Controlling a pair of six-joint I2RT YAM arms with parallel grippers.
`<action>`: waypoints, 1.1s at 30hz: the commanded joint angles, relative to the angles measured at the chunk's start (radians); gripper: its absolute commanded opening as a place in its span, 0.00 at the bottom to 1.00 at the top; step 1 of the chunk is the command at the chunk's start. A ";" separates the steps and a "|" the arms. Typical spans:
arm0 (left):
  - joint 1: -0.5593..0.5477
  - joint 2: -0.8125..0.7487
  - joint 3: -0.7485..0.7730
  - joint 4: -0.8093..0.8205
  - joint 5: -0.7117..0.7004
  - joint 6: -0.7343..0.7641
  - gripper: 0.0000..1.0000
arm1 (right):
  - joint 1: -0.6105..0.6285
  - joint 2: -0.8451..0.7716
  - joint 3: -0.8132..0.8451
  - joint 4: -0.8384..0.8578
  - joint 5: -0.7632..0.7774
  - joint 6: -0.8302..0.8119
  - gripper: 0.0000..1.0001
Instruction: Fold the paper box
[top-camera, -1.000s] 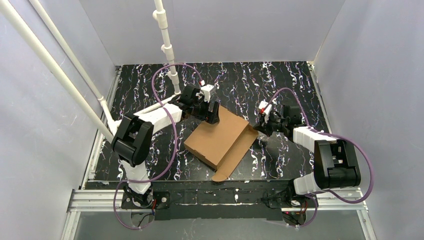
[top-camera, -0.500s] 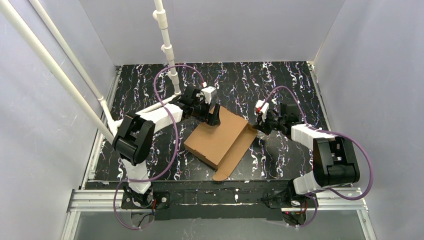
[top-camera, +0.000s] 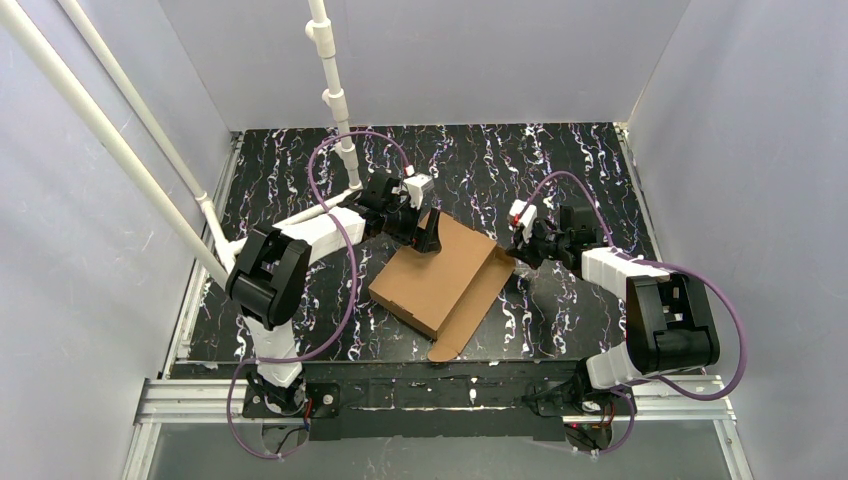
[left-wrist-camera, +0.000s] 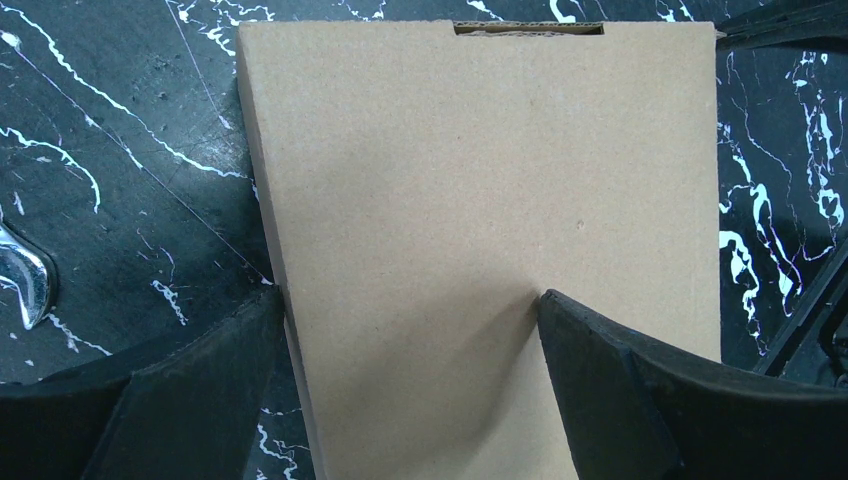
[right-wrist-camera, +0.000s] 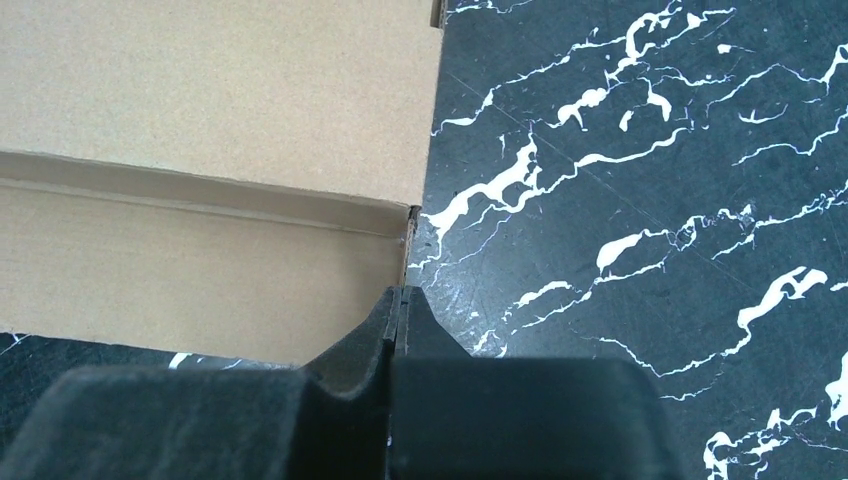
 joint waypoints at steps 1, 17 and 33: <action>0.003 0.017 0.018 -0.052 0.015 0.017 0.95 | 0.002 -0.030 0.004 -0.017 -0.046 -0.064 0.01; 0.005 0.036 0.028 -0.069 0.083 0.051 0.92 | 0.028 -0.010 0.065 -0.069 -0.028 -0.075 0.01; 0.004 0.042 0.015 -0.072 0.106 0.065 0.87 | 0.049 0.037 0.161 -0.096 0.071 0.077 0.01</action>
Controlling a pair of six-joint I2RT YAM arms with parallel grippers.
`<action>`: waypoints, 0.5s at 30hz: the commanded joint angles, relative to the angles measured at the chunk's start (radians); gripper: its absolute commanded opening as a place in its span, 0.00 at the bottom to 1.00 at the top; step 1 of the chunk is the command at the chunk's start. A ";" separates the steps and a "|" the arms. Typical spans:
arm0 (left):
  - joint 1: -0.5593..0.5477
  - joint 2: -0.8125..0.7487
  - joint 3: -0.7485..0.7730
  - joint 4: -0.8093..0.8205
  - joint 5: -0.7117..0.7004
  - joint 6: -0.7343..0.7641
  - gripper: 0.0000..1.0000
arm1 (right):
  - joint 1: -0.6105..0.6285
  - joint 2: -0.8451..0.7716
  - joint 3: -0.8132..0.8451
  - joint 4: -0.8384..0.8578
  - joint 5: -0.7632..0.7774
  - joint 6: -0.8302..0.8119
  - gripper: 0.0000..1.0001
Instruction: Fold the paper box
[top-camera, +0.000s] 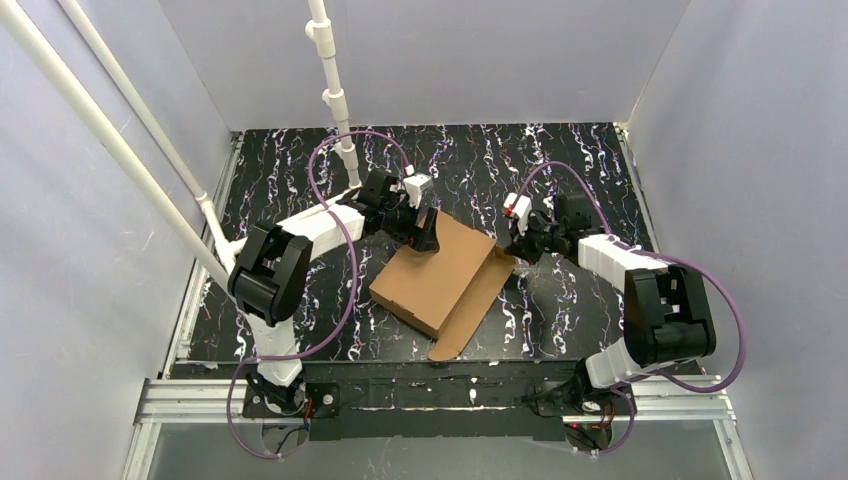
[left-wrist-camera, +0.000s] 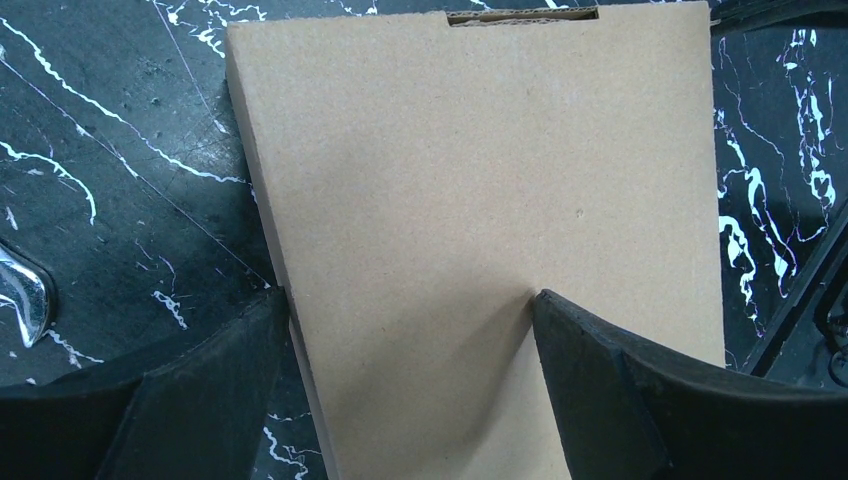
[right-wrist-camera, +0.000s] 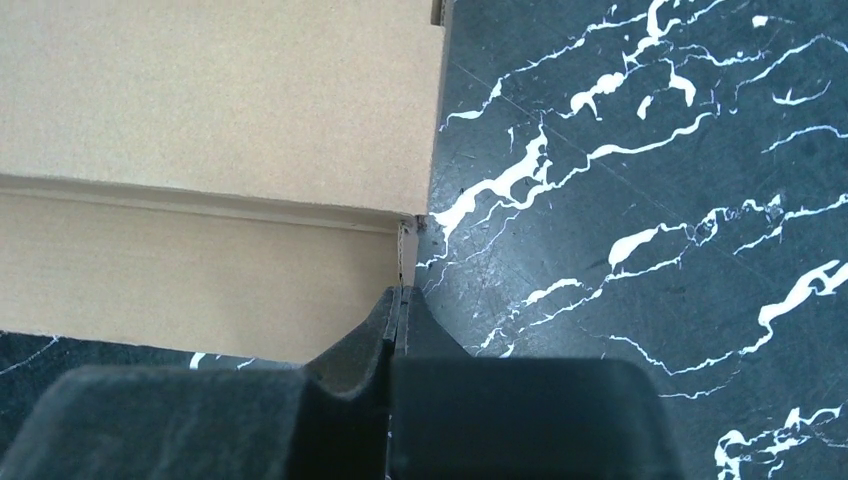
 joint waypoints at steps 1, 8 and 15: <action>-0.015 0.017 -0.006 -0.054 0.043 0.029 0.87 | 0.016 -0.011 0.033 0.101 0.066 0.099 0.01; -0.015 0.027 -0.002 -0.052 0.044 0.023 0.87 | 0.017 -0.033 0.008 0.131 0.120 0.142 0.01; -0.015 0.032 0.012 -0.057 0.053 0.020 0.86 | 0.033 -0.033 0.010 0.090 0.013 0.060 0.01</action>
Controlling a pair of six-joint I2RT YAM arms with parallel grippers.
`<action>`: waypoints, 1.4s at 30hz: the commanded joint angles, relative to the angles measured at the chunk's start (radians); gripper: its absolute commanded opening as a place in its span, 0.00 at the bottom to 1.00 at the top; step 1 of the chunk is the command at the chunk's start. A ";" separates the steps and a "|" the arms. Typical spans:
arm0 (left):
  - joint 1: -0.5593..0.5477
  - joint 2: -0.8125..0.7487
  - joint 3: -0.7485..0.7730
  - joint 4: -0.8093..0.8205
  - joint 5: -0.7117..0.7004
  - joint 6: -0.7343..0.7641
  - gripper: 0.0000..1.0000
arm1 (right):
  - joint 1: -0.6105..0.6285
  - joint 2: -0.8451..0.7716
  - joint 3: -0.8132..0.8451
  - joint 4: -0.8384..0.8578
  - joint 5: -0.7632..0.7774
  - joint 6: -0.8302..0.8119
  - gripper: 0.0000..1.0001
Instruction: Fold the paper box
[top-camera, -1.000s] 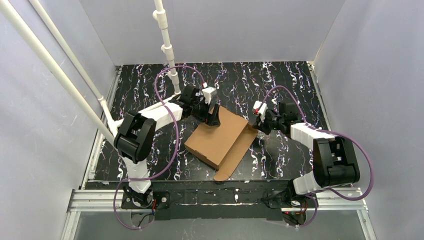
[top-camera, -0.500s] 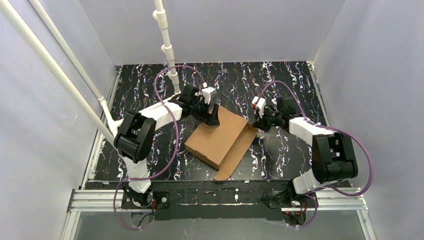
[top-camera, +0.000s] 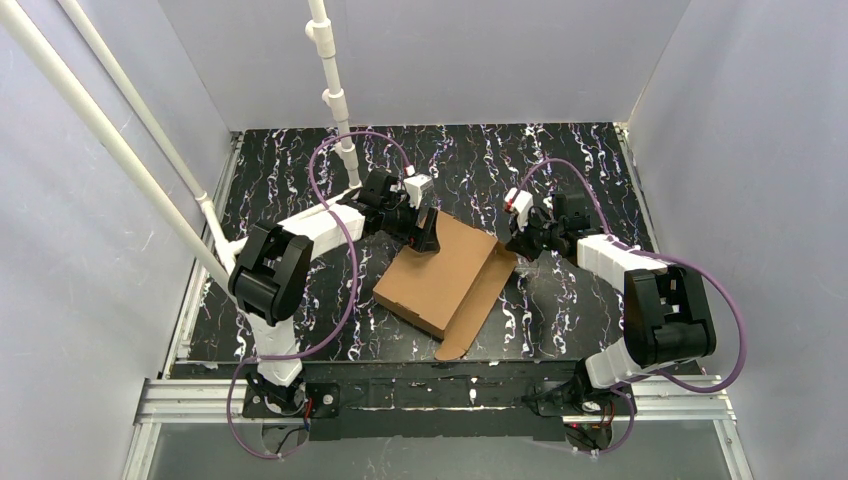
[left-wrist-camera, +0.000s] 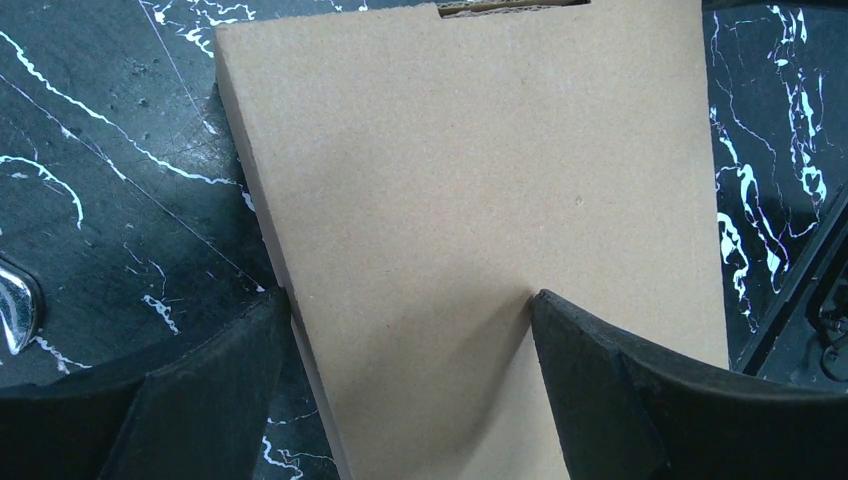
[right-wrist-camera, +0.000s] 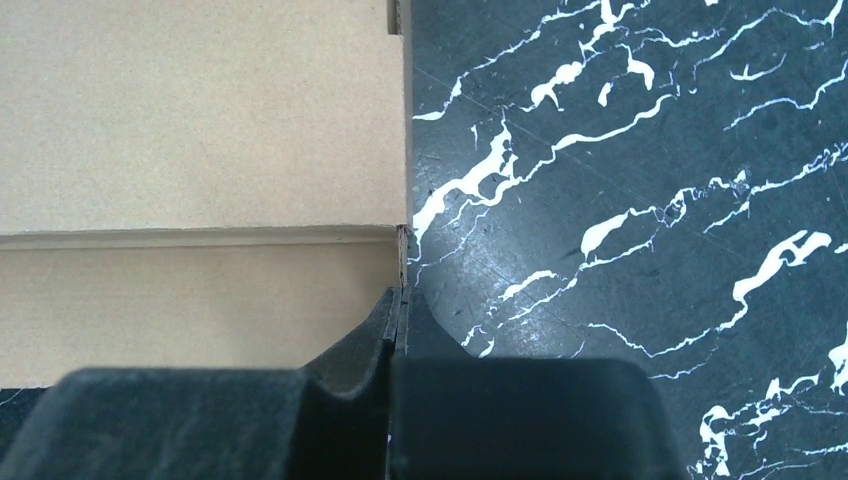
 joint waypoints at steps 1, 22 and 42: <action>-0.015 0.029 0.014 -0.059 0.040 0.019 0.86 | 0.024 -0.029 0.015 0.028 -0.091 -0.077 0.01; -0.013 0.048 0.043 -0.100 -0.023 -0.058 0.85 | 0.094 0.044 0.146 -0.061 0.046 0.031 0.02; 0.006 -0.215 0.058 -0.105 -0.275 -0.267 0.97 | 0.027 -0.148 0.204 -0.351 -0.010 -0.017 0.59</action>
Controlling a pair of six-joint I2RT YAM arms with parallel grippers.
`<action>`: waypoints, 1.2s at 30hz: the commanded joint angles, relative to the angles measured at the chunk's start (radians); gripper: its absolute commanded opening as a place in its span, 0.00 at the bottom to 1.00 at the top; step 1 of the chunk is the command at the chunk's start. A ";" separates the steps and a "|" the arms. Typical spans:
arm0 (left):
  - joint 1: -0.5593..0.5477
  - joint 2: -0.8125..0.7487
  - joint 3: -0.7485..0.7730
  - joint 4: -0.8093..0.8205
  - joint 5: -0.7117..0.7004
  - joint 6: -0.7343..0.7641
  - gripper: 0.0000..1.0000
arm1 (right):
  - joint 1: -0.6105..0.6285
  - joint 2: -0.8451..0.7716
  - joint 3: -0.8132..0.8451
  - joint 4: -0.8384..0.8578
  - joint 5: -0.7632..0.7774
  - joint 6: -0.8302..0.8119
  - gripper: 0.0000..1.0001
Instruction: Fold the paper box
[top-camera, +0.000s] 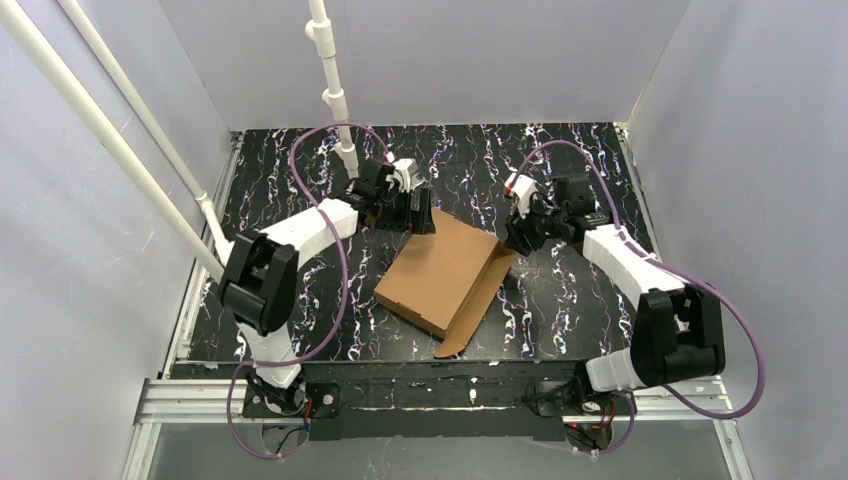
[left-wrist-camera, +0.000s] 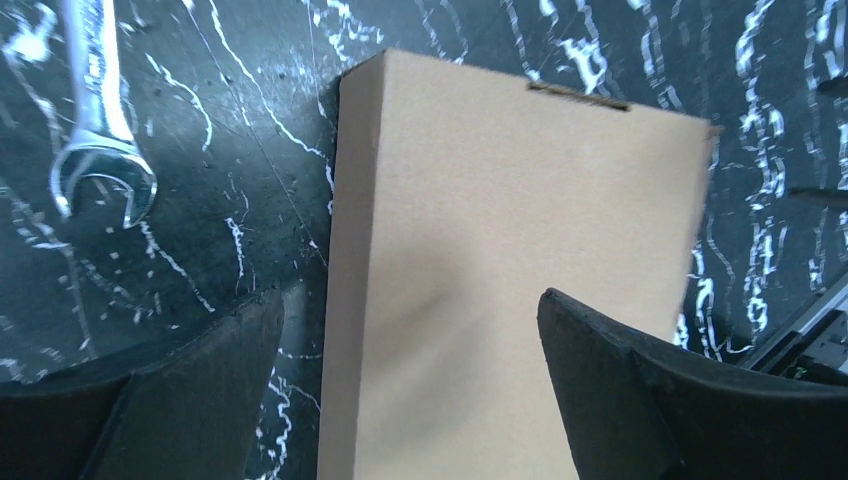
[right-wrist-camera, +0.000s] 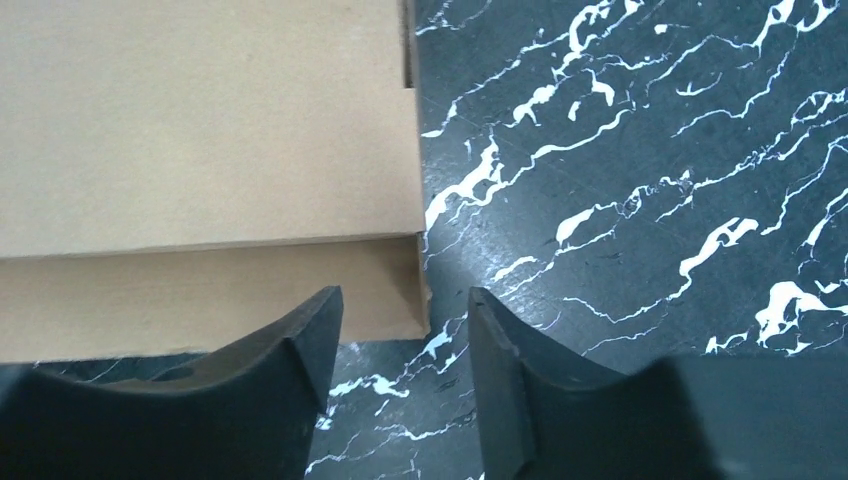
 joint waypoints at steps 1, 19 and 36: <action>0.003 -0.194 -0.013 0.003 -0.073 -0.025 0.97 | -0.006 -0.088 0.057 -0.151 -0.106 -0.084 0.61; 0.011 -0.954 -0.571 -0.131 -0.189 -0.214 0.89 | -0.014 -0.183 -0.139 -0.077 -0.267 -0.037 0.19; 0.024 -0.777 -0.594 -0.160 -0.460 -0.286 0.42 | 0.059 0.062 -0.098 0.208 0.028 0.158 0.08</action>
